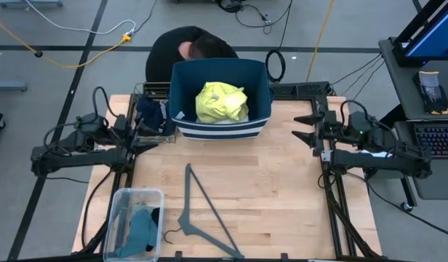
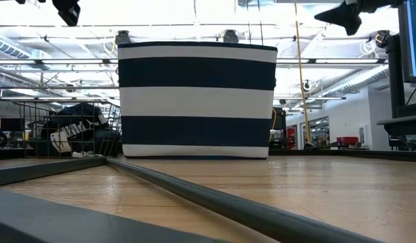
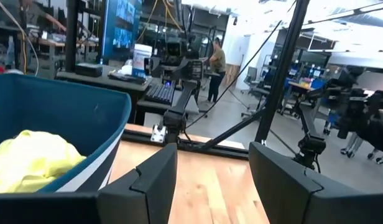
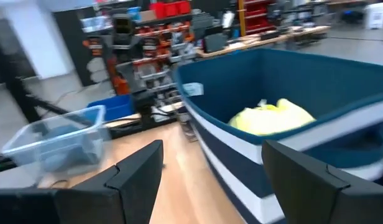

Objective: Pick & Place Cloths
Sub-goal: Return to Home Position

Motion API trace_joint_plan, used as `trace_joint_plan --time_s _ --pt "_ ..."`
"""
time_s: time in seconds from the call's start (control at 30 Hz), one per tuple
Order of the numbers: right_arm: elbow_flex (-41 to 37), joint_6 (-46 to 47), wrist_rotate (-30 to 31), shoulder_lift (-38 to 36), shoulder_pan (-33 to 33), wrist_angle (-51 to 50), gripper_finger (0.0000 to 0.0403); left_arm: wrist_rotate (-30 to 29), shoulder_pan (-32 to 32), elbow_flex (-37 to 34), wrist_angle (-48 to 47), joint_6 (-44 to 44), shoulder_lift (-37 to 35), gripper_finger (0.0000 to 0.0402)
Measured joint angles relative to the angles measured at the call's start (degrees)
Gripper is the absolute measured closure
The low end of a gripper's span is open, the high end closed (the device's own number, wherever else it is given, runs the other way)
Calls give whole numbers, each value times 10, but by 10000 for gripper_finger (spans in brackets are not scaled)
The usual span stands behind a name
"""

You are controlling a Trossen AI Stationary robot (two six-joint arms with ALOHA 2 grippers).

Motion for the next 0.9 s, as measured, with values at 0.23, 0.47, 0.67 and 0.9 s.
trace_joint_plan --time_s 0.23,0.47,0.67,0.9 --pt "-27 4 41 -36 0 -18 135 0 0 -55 18 -1 -28 201" --pt "-61 1 43 -67 0 -18 135 -8 0 -106 82 -13 -31 201" --pt "-91 1 43 -91 0 0 135 -48 -3 -148 121 -39 -31 201" --pt "-105 6 45 -113 0 -1 135 -88 -46 -169 126 -33 -31 201"
